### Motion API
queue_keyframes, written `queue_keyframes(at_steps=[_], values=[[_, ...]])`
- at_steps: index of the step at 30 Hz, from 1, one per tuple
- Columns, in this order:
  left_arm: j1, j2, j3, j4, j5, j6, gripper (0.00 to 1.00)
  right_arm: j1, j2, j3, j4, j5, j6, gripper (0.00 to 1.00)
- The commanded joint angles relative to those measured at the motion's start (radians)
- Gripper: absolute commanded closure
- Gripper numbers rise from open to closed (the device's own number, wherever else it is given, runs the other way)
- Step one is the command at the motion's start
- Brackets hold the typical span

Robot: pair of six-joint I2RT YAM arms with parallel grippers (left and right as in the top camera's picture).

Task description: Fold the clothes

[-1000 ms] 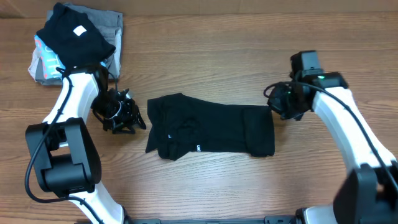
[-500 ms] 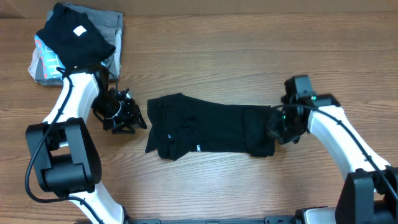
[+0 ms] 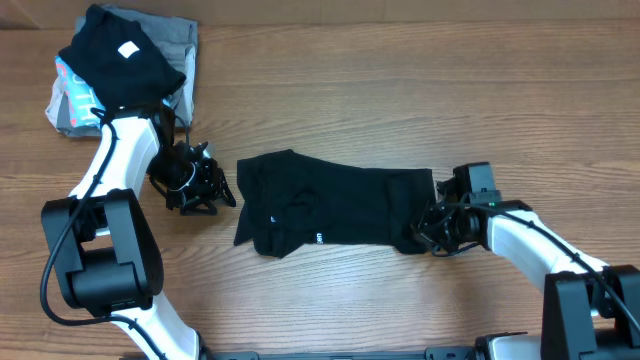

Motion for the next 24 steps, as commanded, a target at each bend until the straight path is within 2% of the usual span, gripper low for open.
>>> queue_keyframes(at_steps=[1, 7, 11, 12, 13, 15, 17, 22, 24], values=[[-0.007, -0.012, -0.005, 0.000, 0.002, 0.016, 0.55, 0.007, 0.021, -0.056, 0.079, 0.021, 0.076, 0.96], [-0.008, -0.012, -0.005, 0.008, 0.005, 0.016, 0.54, 0.007, -0.046, -0.005, 0.115, 0.019, 0.127, 0.95], [-0.008, -0.012, -0.005, 0.021, 0.005, 0.016, 0.49, 0.005, -0.133, 0.070, 0.054, 0.026, 0.134, 0.85], [-0.008, -0.012, -0.005, 0.038, 0.005, 0.015, 0.43, 0.005, -0.182, 0.107, 0.007, 0.046, 0.152, 0.72], [-0.007, -0.012, -0.005, 0.048, 0.006, 0.014, 0.40, 0.005, -0.205, 0.122, -0.010, 0.046, 0.153, 0.53], [-0.008, -0.011, -0.005, 0.076, 0.006, 0.007, 0.37, 0.005, -0.243, 0.141, -0.037, 0.045, 0.153, 0.23], [-0.008, -0.011, -0.010, 0.103, 0.006, 0.007, 0.36, 0.005, -0.268, 0.144, -0.049, 0.045, 0.164, 0.02], [-0.007, 0.002, -0.026, 0.153, 0.005, 0.014, 0.32, 0.006, -0.272, 0.143, -0.068, 0.045, 0.121, 0.00], [-0.006, 0.010, -0.026, 0.178, 0.002, 0.033, 0.27, 0.006, -0.272, 0.144, -0.067, 0.045, 0.098, 0.00]])
